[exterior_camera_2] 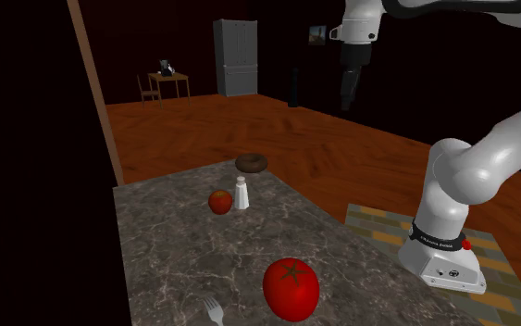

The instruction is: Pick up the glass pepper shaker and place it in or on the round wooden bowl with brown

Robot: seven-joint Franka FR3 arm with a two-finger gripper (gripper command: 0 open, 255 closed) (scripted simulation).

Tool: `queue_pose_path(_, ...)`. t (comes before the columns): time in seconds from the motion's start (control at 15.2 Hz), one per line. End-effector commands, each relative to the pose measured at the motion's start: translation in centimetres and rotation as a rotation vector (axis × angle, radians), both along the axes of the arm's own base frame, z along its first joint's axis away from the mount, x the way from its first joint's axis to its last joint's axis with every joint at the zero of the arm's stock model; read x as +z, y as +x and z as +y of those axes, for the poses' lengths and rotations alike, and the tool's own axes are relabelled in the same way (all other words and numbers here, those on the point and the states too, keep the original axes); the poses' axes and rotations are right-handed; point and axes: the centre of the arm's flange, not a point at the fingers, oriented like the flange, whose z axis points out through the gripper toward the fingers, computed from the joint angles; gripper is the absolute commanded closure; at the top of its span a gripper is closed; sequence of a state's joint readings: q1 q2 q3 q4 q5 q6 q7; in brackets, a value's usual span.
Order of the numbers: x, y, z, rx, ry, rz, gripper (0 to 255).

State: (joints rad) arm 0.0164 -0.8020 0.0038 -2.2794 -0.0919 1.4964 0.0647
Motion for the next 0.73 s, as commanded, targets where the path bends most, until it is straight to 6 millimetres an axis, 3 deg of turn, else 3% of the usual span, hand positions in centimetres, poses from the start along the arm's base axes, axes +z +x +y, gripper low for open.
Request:
queue_pose_path(0.0,0.0,0.0,0.0,0.0,0.0,0.0,0)
queue_pose_path(0.66,-7.5,10.5,2.5,-0.027,0.057,0.012,0)
